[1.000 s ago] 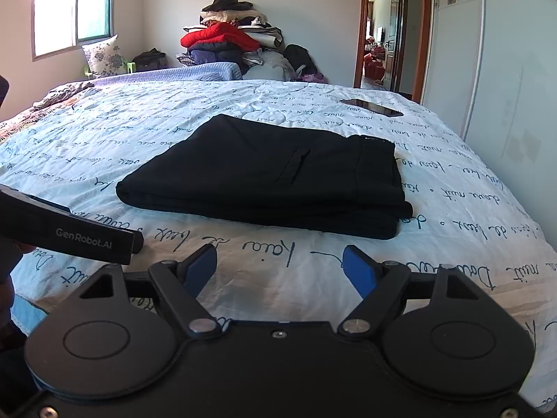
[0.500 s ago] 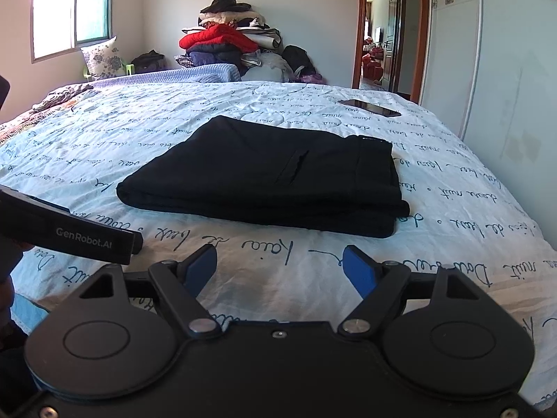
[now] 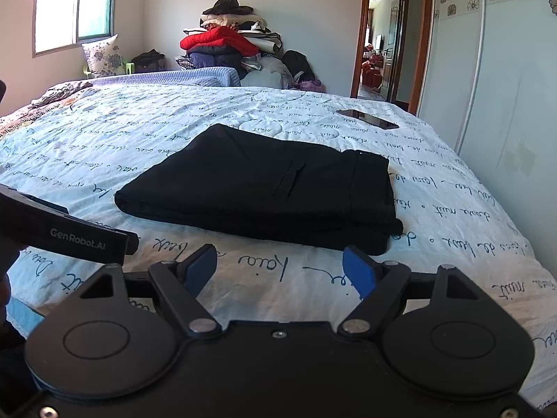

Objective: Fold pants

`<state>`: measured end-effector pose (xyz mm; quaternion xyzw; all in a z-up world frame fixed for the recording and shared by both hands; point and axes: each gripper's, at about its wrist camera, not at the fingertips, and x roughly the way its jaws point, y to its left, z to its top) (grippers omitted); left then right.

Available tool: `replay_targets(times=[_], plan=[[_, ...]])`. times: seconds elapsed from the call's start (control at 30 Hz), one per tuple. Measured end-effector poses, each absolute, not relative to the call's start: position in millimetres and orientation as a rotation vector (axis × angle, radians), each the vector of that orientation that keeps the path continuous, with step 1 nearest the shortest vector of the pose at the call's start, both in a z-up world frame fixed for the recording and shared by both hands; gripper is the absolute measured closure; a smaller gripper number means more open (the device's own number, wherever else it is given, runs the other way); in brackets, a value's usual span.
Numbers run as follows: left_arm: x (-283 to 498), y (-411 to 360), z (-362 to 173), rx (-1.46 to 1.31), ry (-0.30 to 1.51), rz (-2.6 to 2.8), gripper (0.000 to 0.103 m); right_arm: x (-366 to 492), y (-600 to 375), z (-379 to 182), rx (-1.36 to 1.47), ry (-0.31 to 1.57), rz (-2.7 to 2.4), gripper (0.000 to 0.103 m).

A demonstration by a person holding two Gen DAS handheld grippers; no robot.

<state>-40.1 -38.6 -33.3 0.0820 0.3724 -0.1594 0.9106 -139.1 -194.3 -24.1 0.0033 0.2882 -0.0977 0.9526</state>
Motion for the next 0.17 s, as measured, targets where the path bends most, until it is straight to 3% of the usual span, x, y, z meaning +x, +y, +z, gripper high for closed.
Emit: replay_targets(times=[0.17], plan=[[-35.5,-32.7,-27.8,0.146,0.77,-0.34,0.004,-133.2,-191.1,-20.3,-0.004,0.568,-0.183,0.023]])
